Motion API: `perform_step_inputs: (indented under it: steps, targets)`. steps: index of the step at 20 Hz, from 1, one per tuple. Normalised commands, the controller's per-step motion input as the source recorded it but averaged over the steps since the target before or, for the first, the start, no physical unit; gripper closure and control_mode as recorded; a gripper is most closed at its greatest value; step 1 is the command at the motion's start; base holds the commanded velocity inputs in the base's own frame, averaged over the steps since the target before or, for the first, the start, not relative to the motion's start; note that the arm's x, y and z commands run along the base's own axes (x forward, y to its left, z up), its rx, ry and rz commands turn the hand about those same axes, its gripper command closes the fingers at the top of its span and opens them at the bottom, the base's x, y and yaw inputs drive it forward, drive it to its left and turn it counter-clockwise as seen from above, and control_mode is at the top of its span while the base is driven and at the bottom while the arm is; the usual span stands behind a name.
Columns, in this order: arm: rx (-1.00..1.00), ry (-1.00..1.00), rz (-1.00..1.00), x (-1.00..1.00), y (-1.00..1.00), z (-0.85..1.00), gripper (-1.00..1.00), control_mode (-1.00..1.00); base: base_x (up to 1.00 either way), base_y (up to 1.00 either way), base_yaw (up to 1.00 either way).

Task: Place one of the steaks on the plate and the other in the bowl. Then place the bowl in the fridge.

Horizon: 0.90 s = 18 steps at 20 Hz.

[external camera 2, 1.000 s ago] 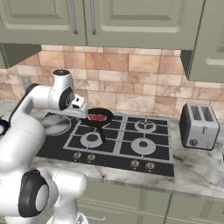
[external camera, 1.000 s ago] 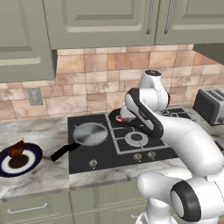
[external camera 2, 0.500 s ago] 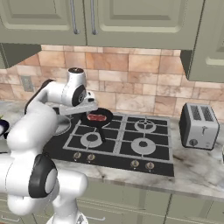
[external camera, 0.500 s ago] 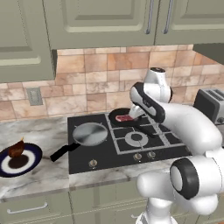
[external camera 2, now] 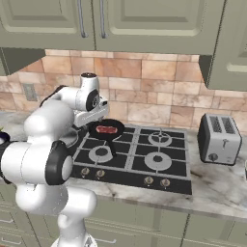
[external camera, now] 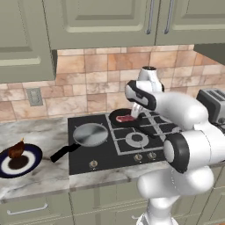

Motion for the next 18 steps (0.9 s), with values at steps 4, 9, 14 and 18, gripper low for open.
perform_step_inputs:
  steps: [4,9,14,18]
  targets:
    - [0.00,0.00,0.39,0.33,-0.09,-0.39,-1.00,-1.00,0.00,0.00,0.00]
    - [0.00,0.00,0.37,0.27,-0.10,-0.26,-1.00,-1.00,0.00,0.00,0.00]
    - [0.00,-0.05,0.27,0.14,-0.14,-0.12,-1.00,-1.00,0.00,0.00,0.00]
    - [0.02,-0.10,0.18,0.16,-0.04,-0.04,-1.00,-1.00,0.00,0.00,0.00]
